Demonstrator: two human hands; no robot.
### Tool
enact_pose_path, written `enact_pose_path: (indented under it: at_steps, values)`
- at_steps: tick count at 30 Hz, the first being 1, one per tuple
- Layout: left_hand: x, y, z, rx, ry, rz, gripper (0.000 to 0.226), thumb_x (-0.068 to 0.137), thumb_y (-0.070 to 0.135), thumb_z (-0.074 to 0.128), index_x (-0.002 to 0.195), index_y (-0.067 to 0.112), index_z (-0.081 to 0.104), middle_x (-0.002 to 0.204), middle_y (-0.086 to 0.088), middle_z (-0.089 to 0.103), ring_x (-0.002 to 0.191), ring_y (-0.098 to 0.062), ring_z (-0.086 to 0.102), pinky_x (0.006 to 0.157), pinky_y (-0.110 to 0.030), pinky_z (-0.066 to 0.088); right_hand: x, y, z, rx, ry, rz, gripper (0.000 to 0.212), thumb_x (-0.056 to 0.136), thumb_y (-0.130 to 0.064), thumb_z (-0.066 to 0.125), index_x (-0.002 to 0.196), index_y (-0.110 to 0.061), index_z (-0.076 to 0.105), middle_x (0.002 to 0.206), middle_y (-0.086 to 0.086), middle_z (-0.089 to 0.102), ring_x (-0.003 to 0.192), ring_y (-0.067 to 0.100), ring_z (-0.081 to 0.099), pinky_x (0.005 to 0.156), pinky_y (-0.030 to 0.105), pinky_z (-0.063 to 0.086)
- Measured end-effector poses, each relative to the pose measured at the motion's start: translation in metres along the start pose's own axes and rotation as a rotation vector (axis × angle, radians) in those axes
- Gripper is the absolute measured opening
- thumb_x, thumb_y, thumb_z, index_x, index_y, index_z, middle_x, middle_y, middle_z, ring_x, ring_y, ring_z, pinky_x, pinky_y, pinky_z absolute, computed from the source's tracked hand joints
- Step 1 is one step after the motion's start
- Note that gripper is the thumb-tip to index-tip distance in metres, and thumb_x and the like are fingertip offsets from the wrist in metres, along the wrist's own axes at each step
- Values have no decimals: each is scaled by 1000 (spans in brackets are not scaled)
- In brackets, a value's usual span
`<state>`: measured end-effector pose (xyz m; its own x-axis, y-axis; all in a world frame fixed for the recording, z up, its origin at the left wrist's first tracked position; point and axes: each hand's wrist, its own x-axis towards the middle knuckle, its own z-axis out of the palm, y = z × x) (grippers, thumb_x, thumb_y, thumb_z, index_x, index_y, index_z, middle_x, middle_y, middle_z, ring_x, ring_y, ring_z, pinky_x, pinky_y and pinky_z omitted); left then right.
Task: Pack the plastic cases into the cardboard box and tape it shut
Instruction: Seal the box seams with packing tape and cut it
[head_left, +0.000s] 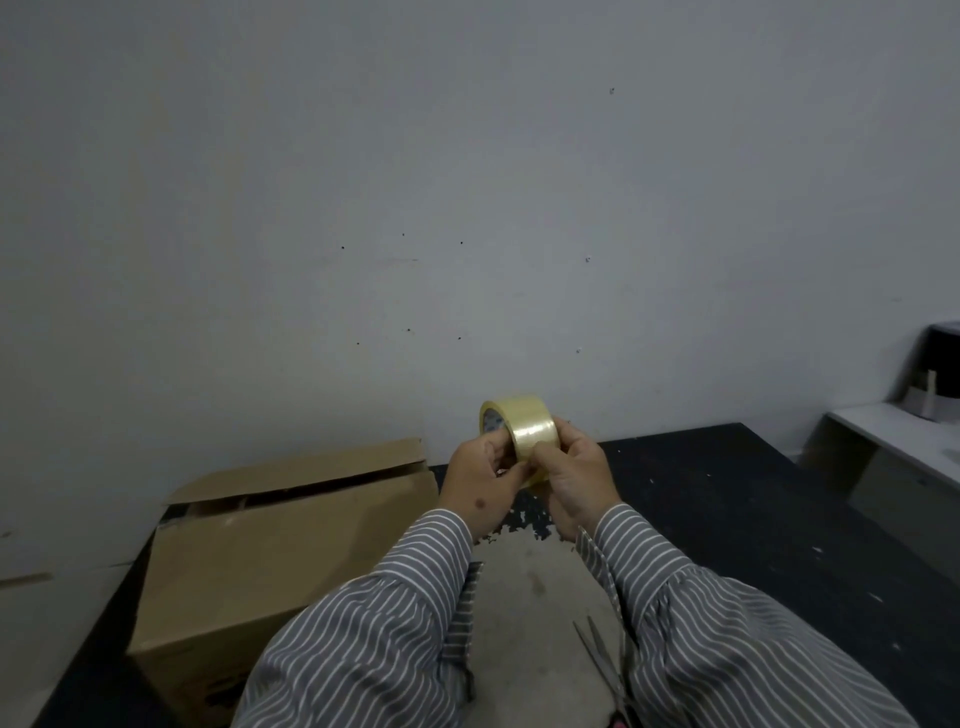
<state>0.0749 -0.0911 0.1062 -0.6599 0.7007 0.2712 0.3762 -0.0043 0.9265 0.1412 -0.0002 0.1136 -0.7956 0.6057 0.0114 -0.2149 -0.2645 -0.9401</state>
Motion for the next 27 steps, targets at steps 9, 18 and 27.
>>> enact_pose_path:
  at_steps: [9,18,27]
  values:
    - [1,2,4,-42,135,31,56,86,-1,59,137,8,38,116,1,54,106,-13,57,83,-15,52,6,-8,-2,-7,-40,74,30,87,-3,41,104,-7,66,98,19,64,85,27,59,63,32,50]
    - [6,-3,2,117,283,134,46,89,6,56,128,25,40,115,2,38,94,-12,58,77,-14,50,8,-18,-12,-323,-75,13,48,88,2,43,132,-16,50,125,5,57,108,20,52,92,34,45]
    - [21,-7,-3,540,318,304,19,86,11,62,103,9,71,111,-9,54,100,-20,49,84,-26,41,10,-16,-17,-452,-194,-10,59,87,8,49,142,-9,33,113,3,64,99,8,59,86,22,45]
